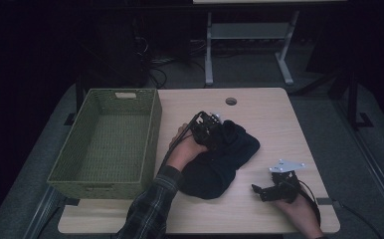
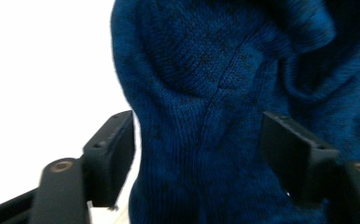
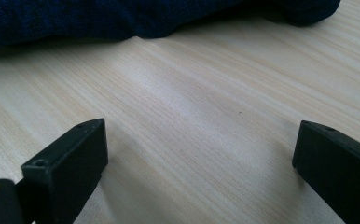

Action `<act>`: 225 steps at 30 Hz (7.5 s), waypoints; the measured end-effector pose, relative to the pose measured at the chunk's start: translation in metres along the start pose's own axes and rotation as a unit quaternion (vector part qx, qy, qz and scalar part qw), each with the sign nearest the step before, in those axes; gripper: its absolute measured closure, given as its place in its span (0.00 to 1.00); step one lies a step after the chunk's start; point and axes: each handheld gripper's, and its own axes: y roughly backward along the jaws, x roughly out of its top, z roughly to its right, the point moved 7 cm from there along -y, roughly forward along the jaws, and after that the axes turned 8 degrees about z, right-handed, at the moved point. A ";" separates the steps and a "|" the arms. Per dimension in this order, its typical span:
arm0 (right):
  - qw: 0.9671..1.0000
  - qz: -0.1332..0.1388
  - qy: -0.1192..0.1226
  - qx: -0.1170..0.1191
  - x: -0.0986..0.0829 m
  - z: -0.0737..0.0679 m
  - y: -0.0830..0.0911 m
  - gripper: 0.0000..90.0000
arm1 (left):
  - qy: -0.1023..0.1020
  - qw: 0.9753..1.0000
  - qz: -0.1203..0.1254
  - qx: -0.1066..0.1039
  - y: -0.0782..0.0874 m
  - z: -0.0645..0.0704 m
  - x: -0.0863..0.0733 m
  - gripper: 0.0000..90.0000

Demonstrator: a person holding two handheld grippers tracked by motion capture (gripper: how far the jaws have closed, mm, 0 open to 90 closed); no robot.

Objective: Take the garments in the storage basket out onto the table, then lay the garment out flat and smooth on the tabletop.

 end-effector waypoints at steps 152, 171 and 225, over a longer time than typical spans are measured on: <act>0.991 -0.021 0.071 0.111 0.049 -0.014 0.004 1.00 | 0.011 0.993 0.064 -0.095 0.048 0.066 -0.081 1.00; 0.992 -0.087 0.084 0.047 0.044 -0.004 -0.029 1.00 | 0.027 0.997 0.031 -0.061 0.020 0.050 -0.087 1.00; 0.997 -0.052 0.038 0.052 0.079 0.048 -0.077 1.00 | 0.071 0.995 0.064 -0.036 -0.013 -0.004 -0.046 1.00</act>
